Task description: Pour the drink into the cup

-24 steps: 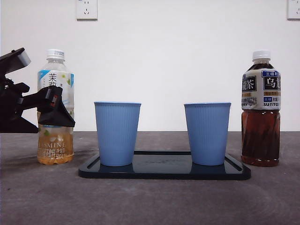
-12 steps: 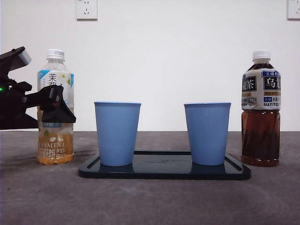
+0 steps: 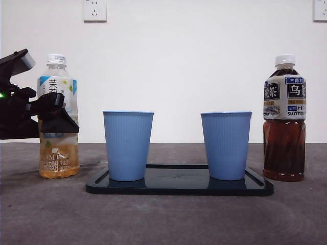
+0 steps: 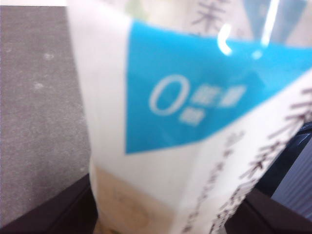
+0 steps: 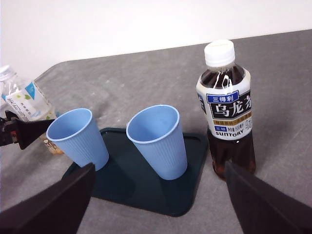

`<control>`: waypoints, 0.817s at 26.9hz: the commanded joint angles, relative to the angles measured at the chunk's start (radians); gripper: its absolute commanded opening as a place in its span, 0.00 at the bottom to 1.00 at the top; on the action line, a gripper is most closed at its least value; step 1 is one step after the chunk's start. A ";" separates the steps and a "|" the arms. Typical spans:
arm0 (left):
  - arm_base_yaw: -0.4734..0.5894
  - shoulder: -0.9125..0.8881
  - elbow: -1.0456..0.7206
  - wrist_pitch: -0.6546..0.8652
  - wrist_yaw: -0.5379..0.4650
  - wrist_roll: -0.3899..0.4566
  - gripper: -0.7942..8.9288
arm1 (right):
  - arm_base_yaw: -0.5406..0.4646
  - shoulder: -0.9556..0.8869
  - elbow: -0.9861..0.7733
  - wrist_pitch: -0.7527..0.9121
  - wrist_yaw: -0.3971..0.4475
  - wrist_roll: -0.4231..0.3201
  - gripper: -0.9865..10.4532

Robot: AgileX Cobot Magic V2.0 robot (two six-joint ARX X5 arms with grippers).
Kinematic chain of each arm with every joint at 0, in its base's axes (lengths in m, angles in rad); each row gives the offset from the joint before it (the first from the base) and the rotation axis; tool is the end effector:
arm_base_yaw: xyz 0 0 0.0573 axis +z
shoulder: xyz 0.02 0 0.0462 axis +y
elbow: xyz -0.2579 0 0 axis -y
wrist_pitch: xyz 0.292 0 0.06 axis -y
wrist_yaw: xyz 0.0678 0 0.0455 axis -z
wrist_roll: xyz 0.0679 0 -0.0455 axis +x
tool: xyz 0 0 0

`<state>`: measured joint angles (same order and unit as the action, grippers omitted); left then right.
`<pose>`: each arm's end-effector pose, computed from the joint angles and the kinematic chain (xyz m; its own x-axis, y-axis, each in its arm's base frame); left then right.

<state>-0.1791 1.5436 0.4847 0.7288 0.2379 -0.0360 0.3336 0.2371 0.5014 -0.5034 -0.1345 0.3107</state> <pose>0.3267 -0.0754 0.0928 0.8627 -0.3957 -0.3150 0.3808 0.9181 -0.1104 0.1546 0.0632 0.2663 0.8658 0.4420 -0.2347 -0.3577 0.8746 0.3273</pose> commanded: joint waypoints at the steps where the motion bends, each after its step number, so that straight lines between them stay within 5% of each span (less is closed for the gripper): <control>1: 0.001 -0.016 0.003 -0.034 -0.006 0.000 0.39 | 0.005 0.000 0.013 0.000 0.003 -0.019 0.46; 6: 0.001 -0.113 0.029 -0.186 -0.006 0.057 0.39 | 0.005 0.000 0.013 -0.001 0.003 -0.031 0.46; 22: -0.008 -0.388 0.365 -1.007 -0.162 0.455 0.38 | 0.005 0.000 0.013 -0.029 0.003 -0.065 0.46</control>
<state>-0.1818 1.1618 0.8139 -0.2718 0.0834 0.3378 0.3336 0.2371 0.5014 -0.5381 -0.1341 0.2638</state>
